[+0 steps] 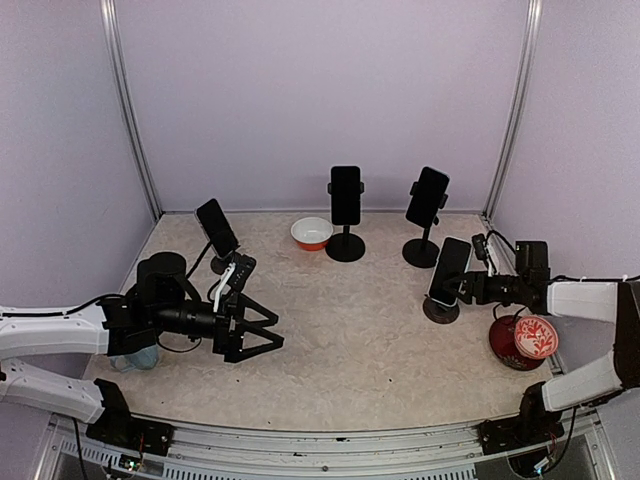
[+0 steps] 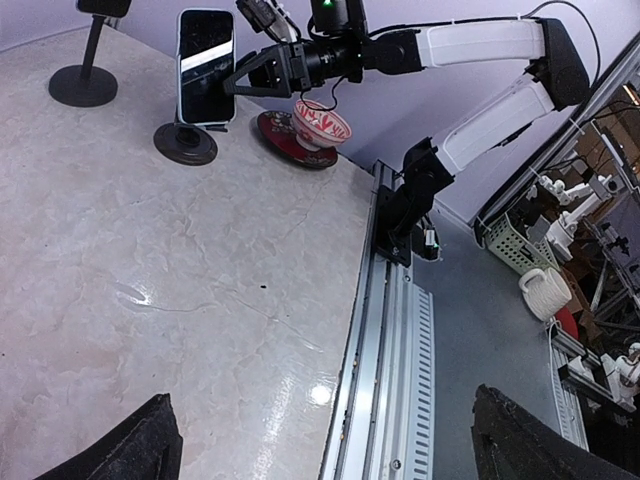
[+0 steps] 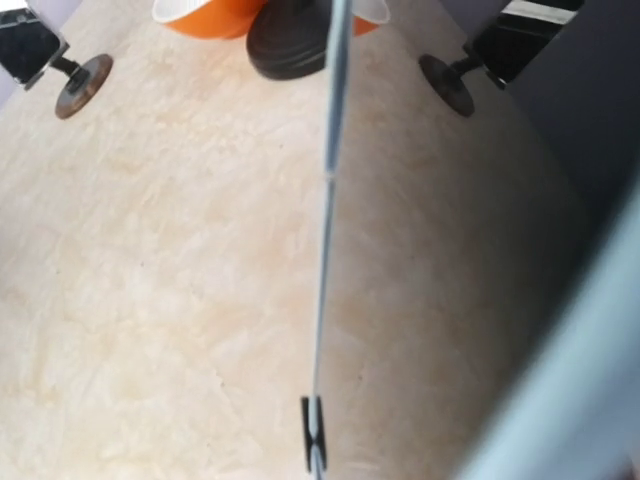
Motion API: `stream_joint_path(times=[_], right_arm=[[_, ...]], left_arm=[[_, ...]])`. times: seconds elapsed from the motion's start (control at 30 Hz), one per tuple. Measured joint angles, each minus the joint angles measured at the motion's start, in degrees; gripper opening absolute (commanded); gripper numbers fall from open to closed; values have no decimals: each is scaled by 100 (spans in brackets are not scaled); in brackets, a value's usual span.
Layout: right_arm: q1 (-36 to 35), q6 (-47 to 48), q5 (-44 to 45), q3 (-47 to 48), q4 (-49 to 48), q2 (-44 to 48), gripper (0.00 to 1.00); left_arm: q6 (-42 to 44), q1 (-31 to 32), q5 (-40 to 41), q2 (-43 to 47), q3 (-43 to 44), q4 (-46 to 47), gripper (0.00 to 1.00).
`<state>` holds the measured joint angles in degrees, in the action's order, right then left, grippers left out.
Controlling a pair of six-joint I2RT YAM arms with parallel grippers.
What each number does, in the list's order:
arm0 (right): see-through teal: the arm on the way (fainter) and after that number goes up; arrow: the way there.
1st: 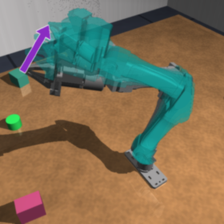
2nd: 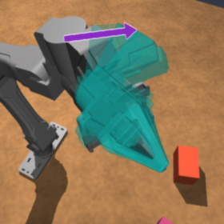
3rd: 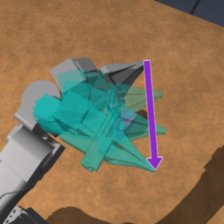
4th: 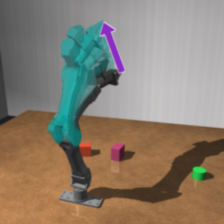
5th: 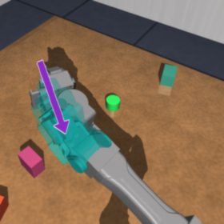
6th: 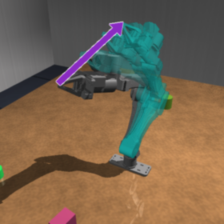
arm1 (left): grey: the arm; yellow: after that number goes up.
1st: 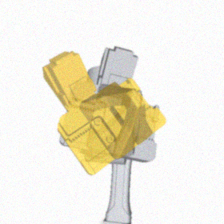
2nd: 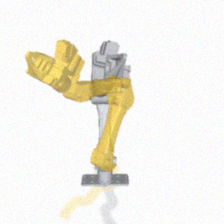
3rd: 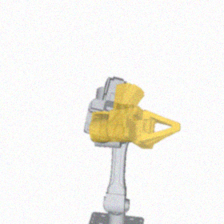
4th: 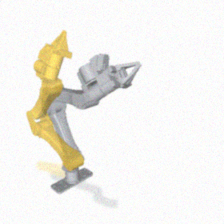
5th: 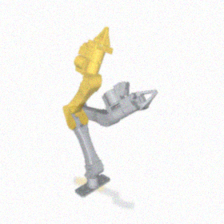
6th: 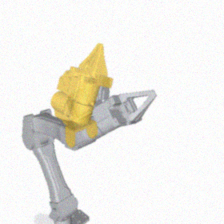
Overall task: Place the phone on the phone stand
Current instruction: Place the phone stand with the phone at the center of the board, then adjust the phone with the phone stand.
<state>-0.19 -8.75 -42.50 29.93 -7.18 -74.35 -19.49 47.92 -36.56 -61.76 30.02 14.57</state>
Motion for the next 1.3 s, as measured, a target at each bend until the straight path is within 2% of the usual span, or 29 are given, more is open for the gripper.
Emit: stream_joint_path(times=[0.37,0.4,0.47,0.73,1.0,1.2,1.3], right_arm=[[0,24,595,142,588,643,84],[0,31,643,173,660,675,87],[0,39,815,271,879,752,99],[0,85,1751,511,1631,1327,100],[0,-46,2031,531,1624,1729,100],[0,-323,1987,1215,1342,1309,100],[0,-494,1777,1333,946,977,95]], left_arm=[[-81,0,0,0,-42,50,99],[-85,0,0,-2,-42,52,99],[-92,0,0,-15,-42,76,99],[-107,0,0,-146,-42,133,99],[-109,2,-7,-446,-39,201,99],[-116,13,-7,-608,52,232,99],[-114,13,-2,-601,57,247,99]])
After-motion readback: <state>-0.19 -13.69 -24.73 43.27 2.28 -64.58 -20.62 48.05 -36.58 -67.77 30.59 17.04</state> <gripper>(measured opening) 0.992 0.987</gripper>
